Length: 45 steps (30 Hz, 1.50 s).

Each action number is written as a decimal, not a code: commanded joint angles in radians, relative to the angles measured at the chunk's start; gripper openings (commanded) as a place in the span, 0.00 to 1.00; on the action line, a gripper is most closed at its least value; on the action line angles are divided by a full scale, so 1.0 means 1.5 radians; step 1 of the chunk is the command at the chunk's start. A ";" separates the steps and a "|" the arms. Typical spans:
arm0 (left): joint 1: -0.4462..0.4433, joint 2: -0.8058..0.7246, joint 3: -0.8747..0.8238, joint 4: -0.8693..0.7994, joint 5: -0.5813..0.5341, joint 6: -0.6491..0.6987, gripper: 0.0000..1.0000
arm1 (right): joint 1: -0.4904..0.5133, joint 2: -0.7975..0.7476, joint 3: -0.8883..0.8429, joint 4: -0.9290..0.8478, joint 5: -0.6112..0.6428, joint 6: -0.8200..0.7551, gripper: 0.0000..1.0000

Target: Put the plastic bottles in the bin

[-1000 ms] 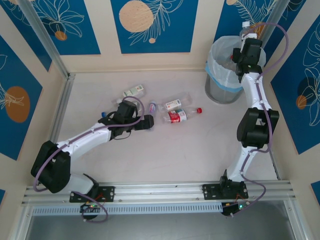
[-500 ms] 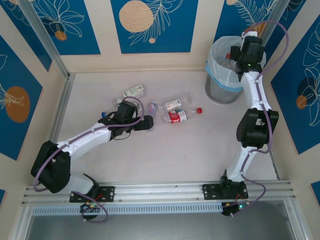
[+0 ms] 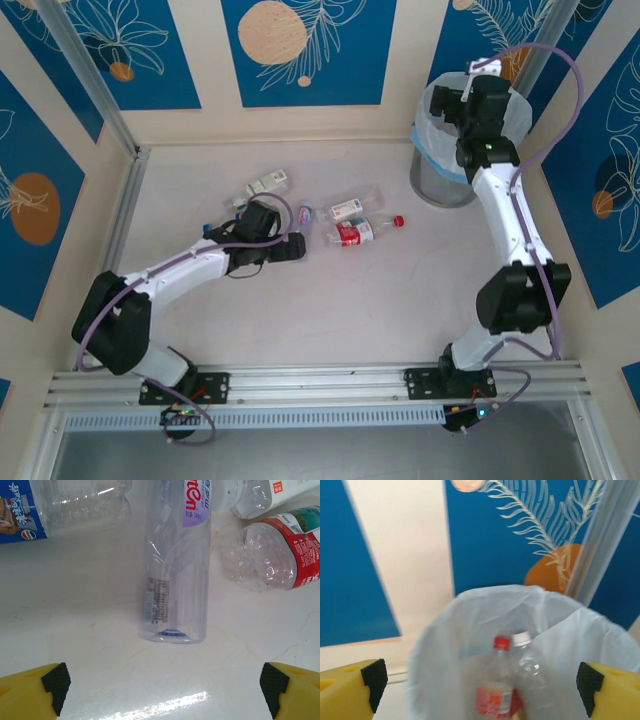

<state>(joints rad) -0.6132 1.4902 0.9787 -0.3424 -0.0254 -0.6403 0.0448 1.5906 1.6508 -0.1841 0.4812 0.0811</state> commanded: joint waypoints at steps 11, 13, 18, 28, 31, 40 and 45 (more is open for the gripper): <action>-0.026 0.024 0.043 -0.033 -0.047 0.012 0.99 | 0.052 -0.201 -0.200 0.047 -0.283 0.098 1.00; -0.032 0.031 0.051 -0.041 -0.054 0.023 0.99 | 0.068 -0.210 -0.204 0.014 -0.302 0.109 1.00; -0.044 0.067 0.085 -0.081 -0.068 0.030 0.99 | 0.130 -0.232 -0.245 -0.016 -0.305 0.150 1.00; -0.059 0.115 0.113 -0.086 -0.055 0.030 0.99 | 0.252 -0.260 -0.331 -0.048 -0.239 0.164 1.00; -0.067 0.141 0.139 -0.116 -0.074 0.034 0.99 | 0.259 -0.275 -0.366 -0.043 -0.191 0.180 0.99; -0.083 0.228 0.230 -0.200 -0.158 0.086 0.98 | 0.252 -0.323 -0.403 -0.043 -0.148 0.189 0.99; -0.080 0.275 0.271 -0.194 -0.104 0.106 0.96 | 0.251 -0.351 -0.421 -0.047 -0.146 0.182 1.00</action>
<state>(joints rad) -0.7288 1.8690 1.3415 -0.6037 -0.2092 -0.5167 0.4271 1.1000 1.0374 -0.2520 0.2337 0.3557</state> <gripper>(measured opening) 0.964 0.995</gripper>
